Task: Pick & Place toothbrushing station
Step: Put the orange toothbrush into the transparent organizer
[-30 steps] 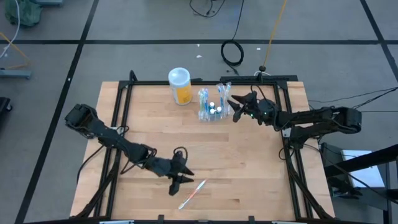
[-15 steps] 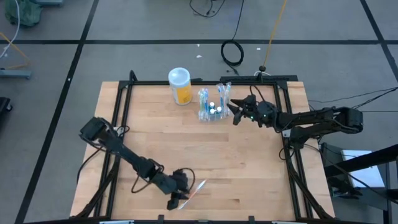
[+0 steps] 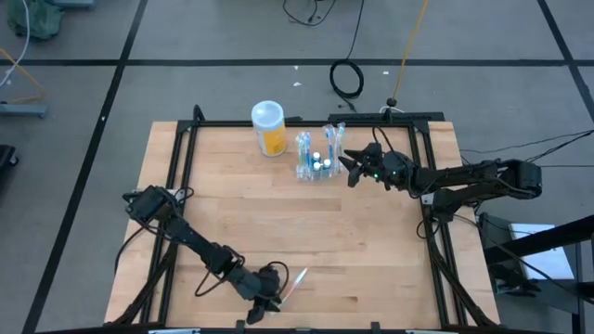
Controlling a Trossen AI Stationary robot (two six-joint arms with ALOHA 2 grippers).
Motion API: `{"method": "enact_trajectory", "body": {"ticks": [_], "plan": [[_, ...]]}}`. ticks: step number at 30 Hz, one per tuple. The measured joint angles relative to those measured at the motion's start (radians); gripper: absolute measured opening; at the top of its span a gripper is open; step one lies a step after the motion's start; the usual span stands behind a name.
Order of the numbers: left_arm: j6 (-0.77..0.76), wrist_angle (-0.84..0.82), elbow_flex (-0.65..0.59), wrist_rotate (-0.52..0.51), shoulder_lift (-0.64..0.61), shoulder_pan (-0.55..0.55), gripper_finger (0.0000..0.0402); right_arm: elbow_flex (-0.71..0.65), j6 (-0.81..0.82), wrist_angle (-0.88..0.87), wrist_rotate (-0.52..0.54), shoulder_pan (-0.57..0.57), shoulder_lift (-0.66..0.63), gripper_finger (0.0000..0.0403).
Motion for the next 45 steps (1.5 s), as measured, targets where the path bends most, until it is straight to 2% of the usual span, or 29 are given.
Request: {"method": "enact_trajectory", "body": {"ticks": [3, 7, 13, 16, 18, 23, 26, 32, 34, 39, 45], "plan": [[0.046, -0.003, 0.000, -0.011, 0.000, 0.001, 0.0131, 0.000, 0.002, 0.000, -0.022, 0.000, 0.000, 0.0166], [0.082, -0.042, 0.000, -0.011, 0.000, 0.006, 0.0130, 0.000, -0.029, 0.010, -0.123, 0.000, -0.016, 0.0164], [0.170, -0.104, 0.001, 0.028, -0.011, 0.041, 0.0095, 0.000, -0.012, 0.017, -0.274, 0.000, -0.120, 0.0161], [0.210, -0.176, 0.001, 0.059, -0.041, 0.082, 0.0081, 0.000, 0.026, 0.008, -0.361, 0.004, -0.163, 0.0160], [0.204, -0.299, 0.001, 0.058, -0.088, 0.117, 0.0077, 0.000, 0.029, -0.001, -0.393, 0.017, -0.177, 0.0160], [0.225, -0.636, -0.002, -0.024, -0.220, 0.211, 0.0078, 0.000, -0.041, -0.006, -0.394, 0.062, -0.200, 0.0160], [0.257, -0.724, -0.002, -0.045, -0.301, 0.264, 0.0078, 0.000, -0.098, -0.009, -0.392, 0.085, -0.209, 0.0160], [0.292, -0.725, -0.001, -0.059, -0.442, 0.304, 0.0079, 0.000, -0.136, -0.011, -0.392, 0.118, -0.218, 0.0160], [0.269, -0.734, -0.001, -0.096, -0.470, 0.300, 0.0079, 0.000, -0.136, -0.011, -0.392, 0.124, -0.221, 0.0160], [0.156, -0.738, -0.001, -0.184, -0.458, 0.281, 0.0079, 0.000, -0.136, -0.008, -0.391, 0.126, -0.221, 0.0160], [0.115, -0.739, -0.001, -0.080, -0.369, 0.260, 0.0098, 0.000, -0.136, -0.016, -0.390, 0.126, -0.220, 0.0160]]}}
